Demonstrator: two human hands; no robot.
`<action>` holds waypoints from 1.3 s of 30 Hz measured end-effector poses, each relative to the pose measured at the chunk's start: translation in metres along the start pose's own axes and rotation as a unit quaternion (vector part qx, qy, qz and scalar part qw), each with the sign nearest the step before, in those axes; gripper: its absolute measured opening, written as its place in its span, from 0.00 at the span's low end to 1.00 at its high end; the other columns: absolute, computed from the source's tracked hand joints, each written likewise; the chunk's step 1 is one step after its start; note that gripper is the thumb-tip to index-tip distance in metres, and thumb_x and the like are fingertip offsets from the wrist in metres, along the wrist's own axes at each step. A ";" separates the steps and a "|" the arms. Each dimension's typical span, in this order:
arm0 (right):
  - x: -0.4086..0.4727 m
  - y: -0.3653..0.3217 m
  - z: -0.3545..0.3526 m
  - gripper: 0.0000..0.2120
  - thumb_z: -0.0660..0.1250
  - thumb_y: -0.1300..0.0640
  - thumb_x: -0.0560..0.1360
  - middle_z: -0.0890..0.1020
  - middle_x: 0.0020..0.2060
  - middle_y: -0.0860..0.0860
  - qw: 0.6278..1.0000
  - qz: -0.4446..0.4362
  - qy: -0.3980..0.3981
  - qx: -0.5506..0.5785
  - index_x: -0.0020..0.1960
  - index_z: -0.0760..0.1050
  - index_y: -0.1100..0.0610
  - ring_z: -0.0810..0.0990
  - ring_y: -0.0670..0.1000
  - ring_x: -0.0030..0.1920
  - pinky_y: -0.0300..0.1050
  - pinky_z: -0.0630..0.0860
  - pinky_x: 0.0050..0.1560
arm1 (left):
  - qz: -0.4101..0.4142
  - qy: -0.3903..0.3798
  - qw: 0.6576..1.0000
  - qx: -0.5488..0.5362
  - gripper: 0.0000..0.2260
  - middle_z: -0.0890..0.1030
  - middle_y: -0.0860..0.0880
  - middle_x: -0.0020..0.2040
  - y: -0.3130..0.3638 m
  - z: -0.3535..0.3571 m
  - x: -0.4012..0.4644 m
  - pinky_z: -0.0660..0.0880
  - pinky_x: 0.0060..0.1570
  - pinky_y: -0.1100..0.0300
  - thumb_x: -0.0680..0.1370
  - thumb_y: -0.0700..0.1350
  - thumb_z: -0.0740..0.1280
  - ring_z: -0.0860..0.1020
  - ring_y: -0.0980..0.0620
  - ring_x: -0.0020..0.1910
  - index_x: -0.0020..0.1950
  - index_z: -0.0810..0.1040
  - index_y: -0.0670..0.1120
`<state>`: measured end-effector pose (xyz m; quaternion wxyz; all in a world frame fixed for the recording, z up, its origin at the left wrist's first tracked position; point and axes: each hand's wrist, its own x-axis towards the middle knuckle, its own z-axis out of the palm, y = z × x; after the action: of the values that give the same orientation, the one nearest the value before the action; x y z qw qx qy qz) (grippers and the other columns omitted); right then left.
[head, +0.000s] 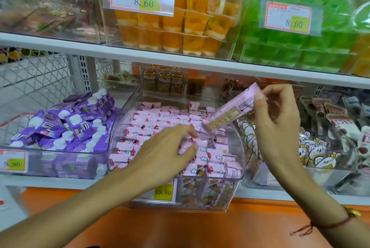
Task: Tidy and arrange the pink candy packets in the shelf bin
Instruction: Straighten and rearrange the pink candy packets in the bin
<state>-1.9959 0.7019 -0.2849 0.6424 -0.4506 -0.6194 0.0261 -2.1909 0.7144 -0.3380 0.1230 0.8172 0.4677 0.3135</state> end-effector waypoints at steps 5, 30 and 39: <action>-0.010 0.002 0.006 0.04 0.58 0.61 0.80 0.80 0.43 0.59 0.957 0.246 -0.051 0.148 0.47 0.68 0.60 0.80 0.46 0.35 0.35 0.78 0.36 | 0.060 0.112 0.991 -0.044 0.29 0.66 0.65 0.54 0.011 -0.002 0.000 0.76 0.35 0.63 0.68 0.50 0.74 0.70 0.67 0.52 0.61 0.61 0.63; -0.008 0.002 -0.001 0.29 0.74 0.49 0.69 0.72 0.60 0.43 0.977 0.009 -0.185 -0.108 0.66 0.68 0.49 0.68 0.44 0.61 0.28 0.64 0.58 | -0.041 0.092 0.934 -0.342 0.13 0.84 0.54 0.46 0.017 -0.016 0.009 0.79 0.40 0.61 0.72 0.55 0.68 0.81 0.58 0.43 0.53 0.79 0.52; -0.006 0.005 0.001 0.21 0.68 0.60 0.74 0.77 0.48 0.44 0.973 -0.082 -0.204 -0.070 0.63 0.64 0.53 0.78 0.42 0.48 0.43 0.77 0.49 | -0.007 0.075 0.971 -0.228 0.20 0.76 0.64 0.54 0.010 -0.007 0.009 0.75 0.45 0.66 0.73 0.56 0.68 0.76 0.63 0.51 0.63 0.67 0.59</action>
<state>-1.9951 0.7024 -0.2926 0.4693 -0.4270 -0.7727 0.0213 -2.1849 0.7157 -0.3246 0.2731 0.7385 0.3978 0.4710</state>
